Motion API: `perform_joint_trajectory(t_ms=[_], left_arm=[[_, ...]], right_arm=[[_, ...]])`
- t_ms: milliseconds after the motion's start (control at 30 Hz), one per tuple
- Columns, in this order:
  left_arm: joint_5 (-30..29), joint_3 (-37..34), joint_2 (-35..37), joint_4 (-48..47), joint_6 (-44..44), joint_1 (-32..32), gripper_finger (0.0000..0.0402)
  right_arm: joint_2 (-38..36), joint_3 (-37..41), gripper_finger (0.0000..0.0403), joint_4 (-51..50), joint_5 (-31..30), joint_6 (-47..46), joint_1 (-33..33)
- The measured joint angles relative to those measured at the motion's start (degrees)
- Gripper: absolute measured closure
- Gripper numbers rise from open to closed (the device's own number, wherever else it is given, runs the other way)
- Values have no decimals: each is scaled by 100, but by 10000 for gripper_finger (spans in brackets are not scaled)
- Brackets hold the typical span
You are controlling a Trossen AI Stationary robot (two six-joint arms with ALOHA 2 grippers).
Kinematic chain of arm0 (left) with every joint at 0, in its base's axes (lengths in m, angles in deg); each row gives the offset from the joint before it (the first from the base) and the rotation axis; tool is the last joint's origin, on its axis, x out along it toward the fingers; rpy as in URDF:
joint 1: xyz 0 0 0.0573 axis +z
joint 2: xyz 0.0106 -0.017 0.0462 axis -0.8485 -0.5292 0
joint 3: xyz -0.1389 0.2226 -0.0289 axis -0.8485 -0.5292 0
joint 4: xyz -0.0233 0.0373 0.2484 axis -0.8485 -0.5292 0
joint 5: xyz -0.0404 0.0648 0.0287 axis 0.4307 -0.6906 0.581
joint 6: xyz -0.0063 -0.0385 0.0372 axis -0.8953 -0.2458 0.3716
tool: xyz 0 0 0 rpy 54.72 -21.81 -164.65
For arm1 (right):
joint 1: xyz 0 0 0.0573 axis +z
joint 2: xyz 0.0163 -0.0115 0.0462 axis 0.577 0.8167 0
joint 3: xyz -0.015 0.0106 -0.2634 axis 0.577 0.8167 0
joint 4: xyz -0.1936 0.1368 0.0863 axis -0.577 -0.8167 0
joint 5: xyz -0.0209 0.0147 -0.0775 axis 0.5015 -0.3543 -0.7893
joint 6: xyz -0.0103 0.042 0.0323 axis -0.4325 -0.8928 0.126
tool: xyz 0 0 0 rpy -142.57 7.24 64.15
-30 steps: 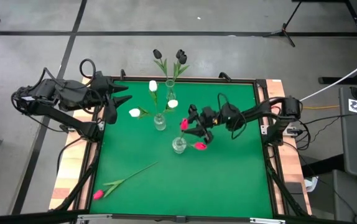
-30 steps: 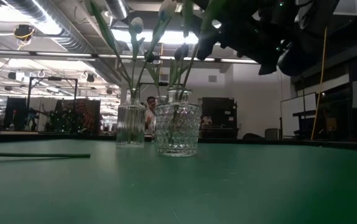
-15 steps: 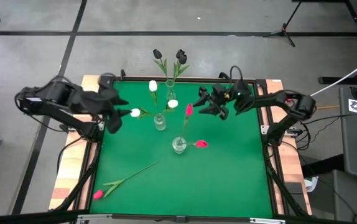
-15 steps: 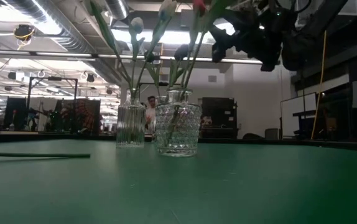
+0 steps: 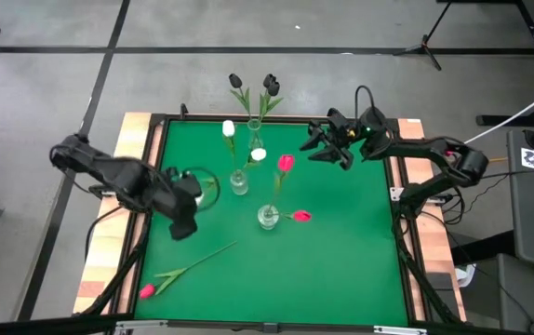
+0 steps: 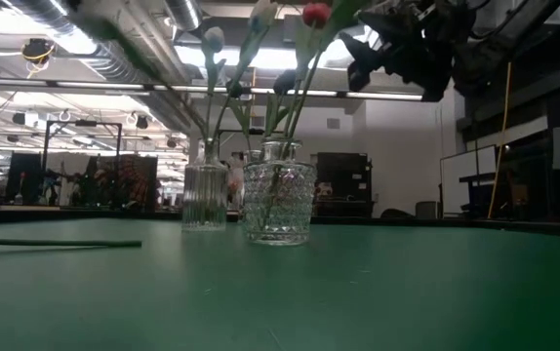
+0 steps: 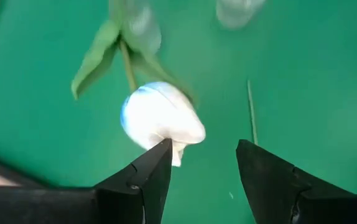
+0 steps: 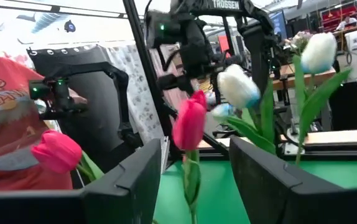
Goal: Sort flowers into vase by color
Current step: Put the pink flower into the bottom transparent vase
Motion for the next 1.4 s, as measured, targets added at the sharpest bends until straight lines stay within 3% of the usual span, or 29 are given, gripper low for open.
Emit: perform_joint_trajectory(t_ms=[167, 300, 467, 633, 900, 1100, 1400], left_arm=[[435, 0, -235, -103, -1452, -891, 224], [411, 0, -254, -129, -2560, -1585, 224], [-39, 0, -323, -142, -4115, -2351, 224], [187, 0, -774, -198, -4925, -2912, 224], [408, 0, -1588, -194, -5842, -3568, 224], [319, -192, -1658, -55, -6141, -3894, 223], [160, -1909, -866, 2674, -6026, -3821, 172]], right_arm=[[-26, 0, 212, -12, 46, 0, 18], [-26, 0, 212, -43, 42, 7, 12], [-26, 0, 212, -177, -2, 4, 12], [-22, 0, 212, -426, -8, 10, 14], [-22, 0, 212, -424, -13, 13, 14], [-22, 0, 212, -430, -30, 15, 14], [-20, 0, 212, -435, -94, 104, 14]])
